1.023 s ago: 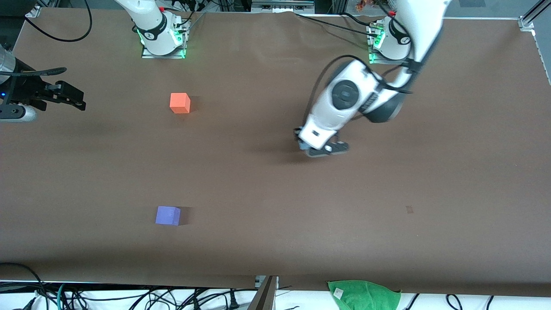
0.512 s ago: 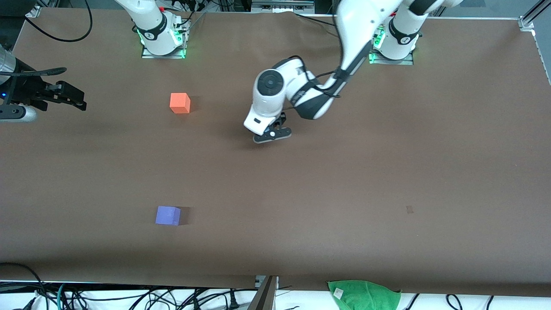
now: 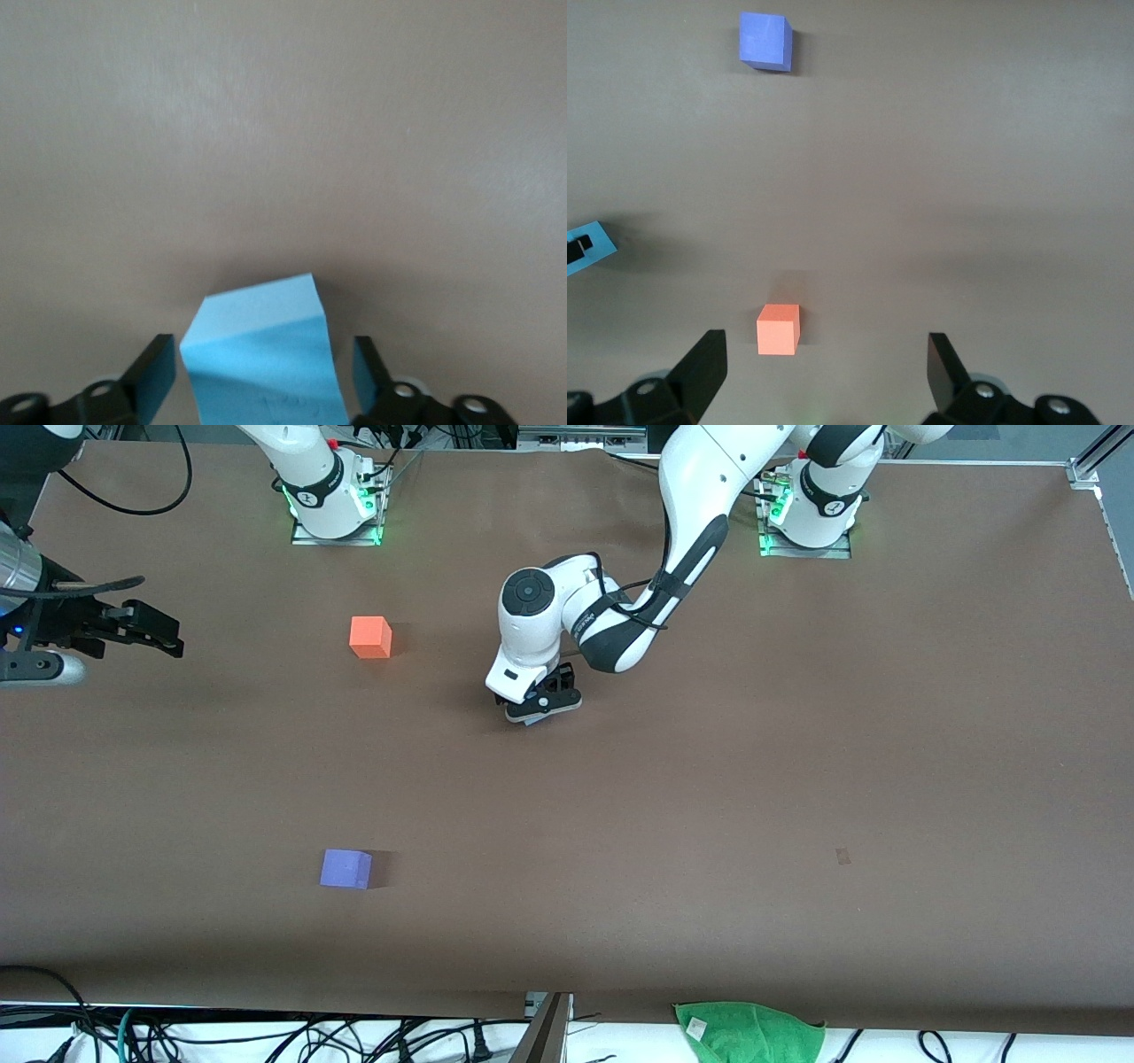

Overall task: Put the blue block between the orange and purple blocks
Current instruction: 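Lower the blue block and open the left gripper to release it, then withdraw the left gripper while the right gripper reaches toward the block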

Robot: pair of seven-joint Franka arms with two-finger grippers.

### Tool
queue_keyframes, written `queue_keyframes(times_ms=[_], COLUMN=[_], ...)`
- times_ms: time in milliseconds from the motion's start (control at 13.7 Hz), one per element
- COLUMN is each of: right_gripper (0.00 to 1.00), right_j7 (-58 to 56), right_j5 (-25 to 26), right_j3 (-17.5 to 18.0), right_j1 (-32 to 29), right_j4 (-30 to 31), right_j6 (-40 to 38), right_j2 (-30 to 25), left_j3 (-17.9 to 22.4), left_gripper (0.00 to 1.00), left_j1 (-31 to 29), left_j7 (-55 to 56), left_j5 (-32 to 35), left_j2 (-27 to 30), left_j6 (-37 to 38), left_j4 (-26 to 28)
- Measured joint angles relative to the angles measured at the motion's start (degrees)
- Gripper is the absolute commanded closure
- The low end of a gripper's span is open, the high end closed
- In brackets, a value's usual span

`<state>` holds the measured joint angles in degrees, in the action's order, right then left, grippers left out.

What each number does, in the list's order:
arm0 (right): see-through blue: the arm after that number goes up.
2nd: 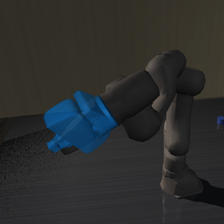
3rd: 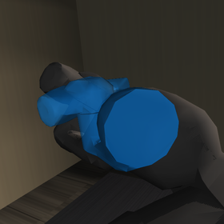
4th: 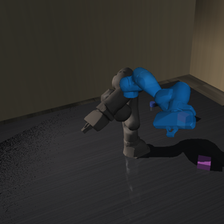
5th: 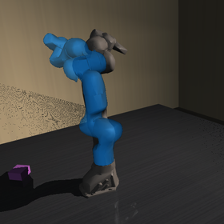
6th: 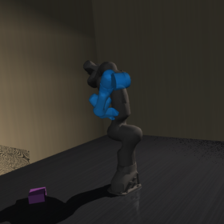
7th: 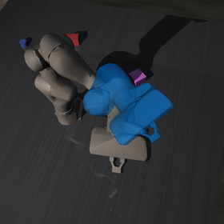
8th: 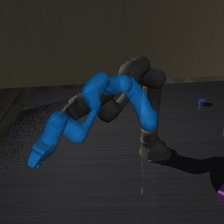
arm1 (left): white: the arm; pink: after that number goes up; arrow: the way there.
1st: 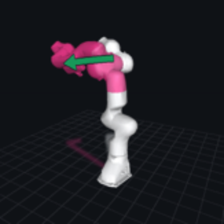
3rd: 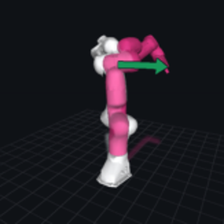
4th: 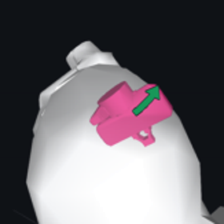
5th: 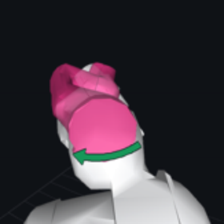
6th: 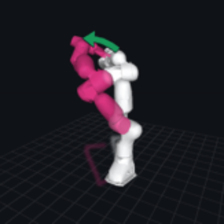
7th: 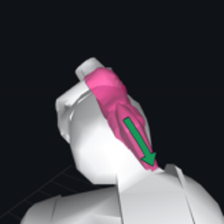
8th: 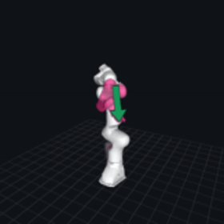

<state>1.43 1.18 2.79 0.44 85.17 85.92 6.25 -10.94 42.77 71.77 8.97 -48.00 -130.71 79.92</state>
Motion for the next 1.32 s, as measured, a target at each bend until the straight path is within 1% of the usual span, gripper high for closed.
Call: queue_keyframes(times_ms=[219, 365, 731, 877, 1023, 1169, 1315], right_gripper=[0.00, 0.00, 0.00, 0.00, 0.00, 0.00, 0.00], right_j7=[0.0, 0.0, -0.2, -0.9, -1.8, -1.8, -1.2], right_j5=[0.0, -0.1, -0.1, -0.2, -1.0, -1.5, -1.5], right_j3=[0.1, 0.2, 0.3, 0.7, 1.6, 2.3, 2.5], right_j1=[0.0, 0.0, 0.1, 0.2, 1.3, 5.0, 10.5], right_j4=[0.0, 0.0, 0.3, 0.3, 0.3, 0.3, 0.4], right_j6=[0.0, 0.0, 0.0, 0.3, 0.7, 2.5, 4.8], right_j2=[0.3, 0.3, 2.6, 3.5, 4.2, 5.9, 8.1], left_j3=[0.1, 0.4, -0.9, -1.3, -1.4, -1.3, -1.3], left_gripper=[0.00, 0.00, 0.00, 0.00, 0.00, 0.00, 0.00], left_j1=[-0.6, -2.4, -14.7, -18.3, -20.4, -24.2, -30.9], left_j7=[0.0, -1.0, -16.2, -20.4, -24.6, -32.7, -41.5], left_j5=[0.3, 0.4, 0.4, 0.4, 0.4, 0.1, -2.7], left_j2=[0.5, 2.2, 11.3, 16.5, 23.8, 31.6, 37.8], left_j6=[0.1, 0.7, 13.0, 19.3, 29.1, 39.3, 46.8], left_j4=[-0.9, -1.1, -1.7, -2.1, -2.4, -2.5, -2.3])
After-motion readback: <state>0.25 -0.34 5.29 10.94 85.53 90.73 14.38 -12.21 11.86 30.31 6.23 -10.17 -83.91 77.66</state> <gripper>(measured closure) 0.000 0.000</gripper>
